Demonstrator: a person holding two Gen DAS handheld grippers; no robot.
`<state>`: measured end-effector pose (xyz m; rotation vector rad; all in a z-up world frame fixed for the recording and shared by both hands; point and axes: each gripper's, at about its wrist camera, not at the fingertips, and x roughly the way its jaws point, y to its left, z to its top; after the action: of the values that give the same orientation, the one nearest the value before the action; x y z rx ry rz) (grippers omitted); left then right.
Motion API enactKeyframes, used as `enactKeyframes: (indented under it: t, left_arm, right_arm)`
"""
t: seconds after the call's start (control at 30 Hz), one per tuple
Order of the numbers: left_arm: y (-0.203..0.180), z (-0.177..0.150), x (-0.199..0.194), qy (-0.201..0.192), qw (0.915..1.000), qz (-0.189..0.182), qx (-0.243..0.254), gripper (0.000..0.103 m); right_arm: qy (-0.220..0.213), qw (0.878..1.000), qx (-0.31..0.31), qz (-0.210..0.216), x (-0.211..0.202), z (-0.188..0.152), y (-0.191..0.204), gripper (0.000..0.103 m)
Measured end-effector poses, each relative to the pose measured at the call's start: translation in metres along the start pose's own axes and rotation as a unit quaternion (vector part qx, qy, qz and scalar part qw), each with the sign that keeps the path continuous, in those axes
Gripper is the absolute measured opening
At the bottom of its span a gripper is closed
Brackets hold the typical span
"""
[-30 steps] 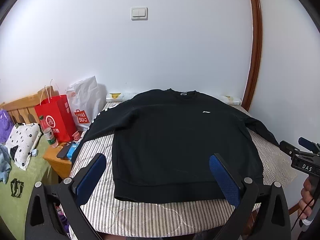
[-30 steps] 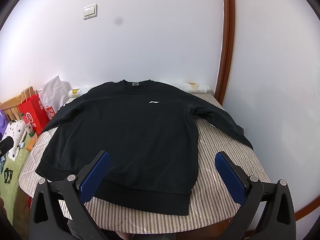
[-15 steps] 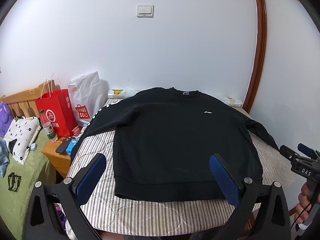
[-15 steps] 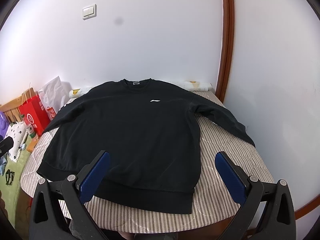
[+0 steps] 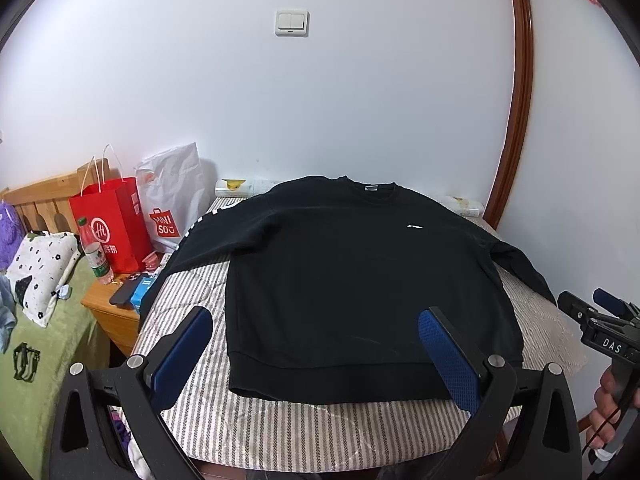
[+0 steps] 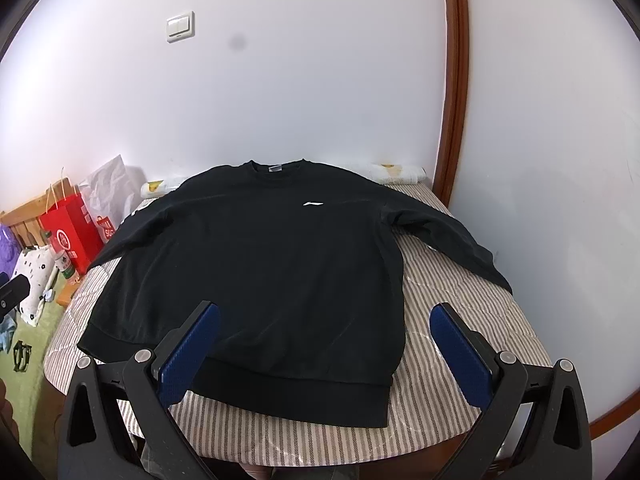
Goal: Fold small clothes
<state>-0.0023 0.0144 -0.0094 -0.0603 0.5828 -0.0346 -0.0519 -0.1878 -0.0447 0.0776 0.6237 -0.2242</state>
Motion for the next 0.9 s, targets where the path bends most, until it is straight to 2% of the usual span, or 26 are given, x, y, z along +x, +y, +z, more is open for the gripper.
enactKeyframes:
  t: [0.9]
  left_arm:
    - [-0.0031, -0.0033, -0.0025, -0.011, 0.9999, -0.003, 0.009, 0.103]
  right_arm:
    - [-0.007, 1.000, -0.009, 0.012, -0.0062, 0.0030, 0.0091, 0.103]
